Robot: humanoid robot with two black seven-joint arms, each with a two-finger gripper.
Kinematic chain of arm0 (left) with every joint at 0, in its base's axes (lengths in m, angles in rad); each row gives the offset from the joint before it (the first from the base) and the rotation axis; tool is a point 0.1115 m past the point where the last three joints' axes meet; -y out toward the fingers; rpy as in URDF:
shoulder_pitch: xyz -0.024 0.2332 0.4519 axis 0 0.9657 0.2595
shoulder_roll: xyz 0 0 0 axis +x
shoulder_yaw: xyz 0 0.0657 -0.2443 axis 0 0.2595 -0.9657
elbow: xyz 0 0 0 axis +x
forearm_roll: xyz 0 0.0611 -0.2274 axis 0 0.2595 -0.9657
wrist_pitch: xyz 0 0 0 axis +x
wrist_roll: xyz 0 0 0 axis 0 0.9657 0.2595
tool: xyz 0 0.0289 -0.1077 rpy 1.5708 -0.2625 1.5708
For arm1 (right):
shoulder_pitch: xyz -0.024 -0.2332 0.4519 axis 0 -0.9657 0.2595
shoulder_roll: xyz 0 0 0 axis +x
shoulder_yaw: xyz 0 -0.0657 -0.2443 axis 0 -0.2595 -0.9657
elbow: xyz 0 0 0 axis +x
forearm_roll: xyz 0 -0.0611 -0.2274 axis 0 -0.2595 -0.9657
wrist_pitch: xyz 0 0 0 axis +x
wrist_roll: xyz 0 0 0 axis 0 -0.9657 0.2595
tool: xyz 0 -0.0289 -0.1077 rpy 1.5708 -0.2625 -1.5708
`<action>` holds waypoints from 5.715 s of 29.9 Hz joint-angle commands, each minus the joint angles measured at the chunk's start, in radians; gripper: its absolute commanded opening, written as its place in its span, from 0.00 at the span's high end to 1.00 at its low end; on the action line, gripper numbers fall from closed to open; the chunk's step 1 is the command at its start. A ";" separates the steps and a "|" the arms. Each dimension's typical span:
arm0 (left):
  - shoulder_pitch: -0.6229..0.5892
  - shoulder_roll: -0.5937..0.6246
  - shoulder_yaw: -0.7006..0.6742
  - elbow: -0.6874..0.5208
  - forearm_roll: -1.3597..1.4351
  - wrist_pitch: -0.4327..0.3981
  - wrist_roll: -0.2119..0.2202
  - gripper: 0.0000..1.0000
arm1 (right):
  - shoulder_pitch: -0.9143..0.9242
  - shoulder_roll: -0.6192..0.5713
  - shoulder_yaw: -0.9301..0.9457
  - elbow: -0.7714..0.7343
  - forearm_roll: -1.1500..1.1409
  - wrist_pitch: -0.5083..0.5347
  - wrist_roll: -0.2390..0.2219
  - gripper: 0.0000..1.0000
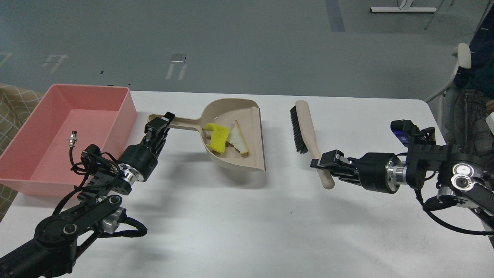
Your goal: Sweep and dump garbage into bin
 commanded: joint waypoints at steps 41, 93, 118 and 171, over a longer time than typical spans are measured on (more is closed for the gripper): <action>0.211 0.809 -0.290 0.266 0.122 -0.114 -0.067 1.00 | -0.068 -0.062 0.000 0.066 0.001 -0.007 0.011 1.00; -0.091 0.080 -0.110 -0.137 0.164 -0.115 0.124 1.00 | -0.088 -0.150 0.000 0.047 0.000 0.006 0.074 1.00; 0.018 -0.075 -0.104 0.025 0.328 0.032 0.107 1.00 | -0.129 -0.174 -0.014 0.050 -0.051 0.006 0.092 0.99; 0.136 0.016 -0.053 -0.070 0.308 -0.075 0.108 0.02 | -0.151 -0.220 0.027 0.034 -0.037 0.006 0.092 0.02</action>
